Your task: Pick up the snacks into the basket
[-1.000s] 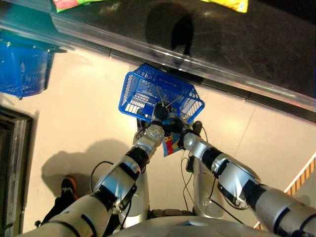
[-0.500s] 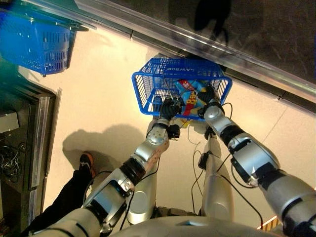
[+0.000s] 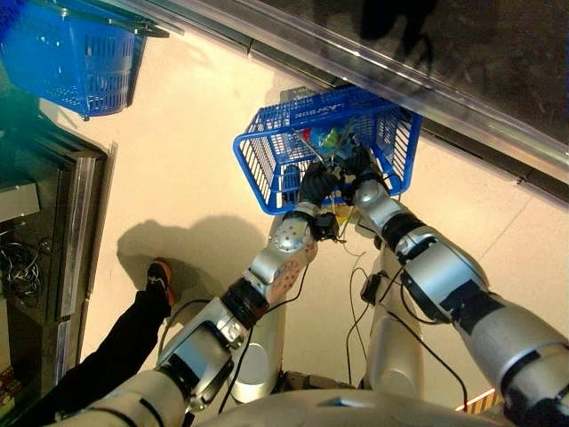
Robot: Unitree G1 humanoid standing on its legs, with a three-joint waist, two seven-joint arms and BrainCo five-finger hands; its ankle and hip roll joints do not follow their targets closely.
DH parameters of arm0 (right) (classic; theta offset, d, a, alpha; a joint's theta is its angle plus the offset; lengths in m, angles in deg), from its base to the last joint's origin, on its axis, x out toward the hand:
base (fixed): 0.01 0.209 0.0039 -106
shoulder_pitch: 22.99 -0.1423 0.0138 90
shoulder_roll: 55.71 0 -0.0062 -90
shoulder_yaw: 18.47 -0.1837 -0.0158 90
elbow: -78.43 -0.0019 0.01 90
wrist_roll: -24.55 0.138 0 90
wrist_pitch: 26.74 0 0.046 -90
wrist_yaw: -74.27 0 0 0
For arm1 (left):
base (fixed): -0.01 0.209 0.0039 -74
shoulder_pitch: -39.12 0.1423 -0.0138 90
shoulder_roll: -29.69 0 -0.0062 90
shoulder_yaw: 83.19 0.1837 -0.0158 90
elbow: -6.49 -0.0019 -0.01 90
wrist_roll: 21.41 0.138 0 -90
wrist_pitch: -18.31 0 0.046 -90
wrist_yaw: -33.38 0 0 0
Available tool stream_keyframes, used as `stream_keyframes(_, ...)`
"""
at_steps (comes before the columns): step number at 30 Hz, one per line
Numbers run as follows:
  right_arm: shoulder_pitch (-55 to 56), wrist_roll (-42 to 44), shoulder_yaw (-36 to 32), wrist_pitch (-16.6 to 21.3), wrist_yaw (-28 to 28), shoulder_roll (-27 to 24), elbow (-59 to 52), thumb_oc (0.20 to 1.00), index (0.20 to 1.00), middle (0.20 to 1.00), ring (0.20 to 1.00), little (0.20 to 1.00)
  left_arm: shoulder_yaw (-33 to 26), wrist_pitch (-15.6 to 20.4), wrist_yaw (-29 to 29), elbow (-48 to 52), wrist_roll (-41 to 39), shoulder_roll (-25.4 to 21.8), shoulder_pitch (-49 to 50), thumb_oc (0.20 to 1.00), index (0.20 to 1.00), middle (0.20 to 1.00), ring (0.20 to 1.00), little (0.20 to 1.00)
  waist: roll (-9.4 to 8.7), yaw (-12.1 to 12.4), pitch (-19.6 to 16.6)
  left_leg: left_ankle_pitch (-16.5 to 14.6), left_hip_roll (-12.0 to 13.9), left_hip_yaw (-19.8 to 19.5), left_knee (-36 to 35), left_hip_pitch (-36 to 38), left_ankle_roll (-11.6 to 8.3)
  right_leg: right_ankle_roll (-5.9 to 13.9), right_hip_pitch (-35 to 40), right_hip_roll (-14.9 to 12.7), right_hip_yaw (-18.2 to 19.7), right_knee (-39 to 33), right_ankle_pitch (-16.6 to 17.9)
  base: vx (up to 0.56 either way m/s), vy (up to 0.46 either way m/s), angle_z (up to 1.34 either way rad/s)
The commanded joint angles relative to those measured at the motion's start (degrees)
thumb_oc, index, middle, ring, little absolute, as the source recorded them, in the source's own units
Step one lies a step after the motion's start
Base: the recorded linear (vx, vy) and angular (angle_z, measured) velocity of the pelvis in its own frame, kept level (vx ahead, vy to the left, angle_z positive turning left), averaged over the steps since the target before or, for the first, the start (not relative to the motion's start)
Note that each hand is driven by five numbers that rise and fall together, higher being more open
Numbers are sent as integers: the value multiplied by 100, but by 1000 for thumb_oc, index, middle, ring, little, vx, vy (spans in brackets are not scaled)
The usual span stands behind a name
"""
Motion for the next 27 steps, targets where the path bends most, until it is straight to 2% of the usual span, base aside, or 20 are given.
stream_keyframes(1, 97, -327, -72, -28, 176, 97, 108, 1000, 1000, 1000, 1000, 1000, 344, 318, -156, 407, 223, 308, -280, 200, 200, 200, 200, 200, 496, 17, -25, -260, -413, 214, -305, 304, -119, -43, -608, 23, 120, 186, 375, -4, 4, 8)
stream_keyframes(3, 846, 133, -212, 142, 180, 134, -381, 1000, 1000, 1000, 1000, 1000, -33, 229, 30, -164, 642, 176, -272, 200, 200, 200, 200, 200, 339, -187, -25, -278, -363, 254, -315, 489, -129, -58, -500, 50, 183, 258, 314, -8, 6, 4)
stream_keyframes(5, 1102, 262, -228, 212, 159, 126, -573, 1000, 1000, 1000, 1000, 1000, -167, 200, 90, -335, 834, 89, -250, 200, 200, 200, 200, 200, 283, -261, -25, -283, -346, 266, -319, 553, -134, -63, -461, 62, 194, 287, 291, -8, -10, 8)
stream_keyframes(7, 1805, 559, -298, 389, 251, -60, -1018, 1000, 1000, 1000, 1000, 1000, -562, 110, 255, -1058, 1304, -103, -209, 200, 200, 200, 200, 200, 168, -438, -25, -297, -291, 289, -334, 769, -158, -88, -267, 100, 202, 377, 180, -17, -50, 0)
stream_keyframes(12, 2551, 604, -401, 524, 414, -374, -1491, 1000, 1000, 1000, 1000, 1000, -1119, 23, 392, -1967, 1811, -391, -71, 200, 200, 200, 200, 200, 33, -674, -25, -284, -139, 353, -331, 1208, -187, -189, 5, 239, 215, 708, -105, -20, -66, -9)
stream_keyframes(13, 2846, 536, -455, 568, 381, -553, -1886, 1000, 1000, 1000, 1000, 1000, -1387, -25, 395, -2377, 1858, -547, 24, 200, 200, 200, 200, 200, -73, -807, -25, -279, -8, 383, -318, 1431, -192, -263, 126, 360, 245, 909, -294, -31, -102, -13)
stream_keyframes(16, 3086, 567, -596, 652, 374, -715, -2117, 1000, 1000, 1000, 1000, 1000, -1580, -90, 370, -2769, 2110, -706, 155, 200, 200, 200, 200, 200, -157, -898, -25, -266, 131, 415, -303, 1679, -219, -332, 342, 499, 256, 1055, -472, -33, -130, -25)
stream_keyframes(17, 3326, 591, -707, 732, 342, -788, -2456, 1000, 1000, 1000, 1000, 1000, -1830, -142, 329, -3246, 2221, -850, 278, 200, 200, 200, 200, 200, -254, -976, -25, -225, 317, 420, -306, 1973, -271, -400, 605, 674, 268, 1163, -625, -35, -249, -32)
stream_keyframes(20, 3597, 680, -882, 851, 415, -852, -2759, 1000, 1000, 1000, 1000, 1000, -2089, -196, 299, -3847, 2364, -907, 331, 200, 200, 200, 200, 200, -395, -1066, -25, -96, 476, 427, -292, 2198, -376, -450, 959, 819, 264, 1104, -645, -37, -154, -22)
stream_keyframes(22, 3876, 747, -1090, 938, 472, -929, -2982, 1000, 1000, 1000, 1000, 1000, -2337, -275, 183, -4691, 2584, -712, 418, 200, 200, 200, 200, 200, -547, -1177, -90, -227, 398, 574, -227, 2636, -293, -486, 1419, 879, 205, 1039, -695, -35, -174, -21)
stream_keyframes(23, 3965, 779, -1129, 948, 508, -947, -3037, 1000, 1000, 1000, 1000, 1000, -2443, -310, 160, -4934, 2650, -621, 549, 200, 200, 200, 200, 200, -612, -1198, -237, -528, 147, 439, -117, 2824, -149, -494, 1498, 926, 250, 985, -647, -8, -68, -4)
stream_keyframes(24, 3965, 779, -1129, 948, 508, -947, -3038, 1000, 1000, 1000, 1000, 1000, -2443, -310, 160, -4934, 2650, -621, 549, 200, 200, 200, 200, 200, -611, -1198, -239, -528, 147, 439, -116, 2820, -149, -494, 1497, 926, 250, 984, -646, 21, -92, -10)
stream_keyframes(25, 4171, 800, -1185, 971, 638, -910, -3114, 1000, 1000, 1000, 1000, 1000, -2602, -395, 45, -5326, 2797, -464, 780, 200, 200, 200, 200, 200, -695, -1226, -525, -919, -256, 299, 88, 3008, 47, -497, 1696, 986, 376, 843, -607, 28, -63, -21)
stream_keyframes(26, 4171, 800, -1185, 970, 638, -910, -3116, 1000, 1000, 1000, 1000, 1000, -2602, -395, 44, -5327, 2797, -465, 779, 200, 200, 200, 200, 200, -695, -1229, -536, -909, -259, 296, 91, 2988, 49, -496, 1684, 984, 373, 830, -590, 100, -74, -32)
stream_keyframes(27, 4444, 864, -1368, 968, 771, -896, -3209, 1000, 1000, 1000, 1000, 1000, -2716, -488, -95, -5659, 3033, -323, 1060, 200, 200, 200, 200, 200, -742, -1257, -868, -1228, -541, 380, 289, 3203, 200, -476, 1881, 1064, 518, 663, -529, 84, -10, -30)
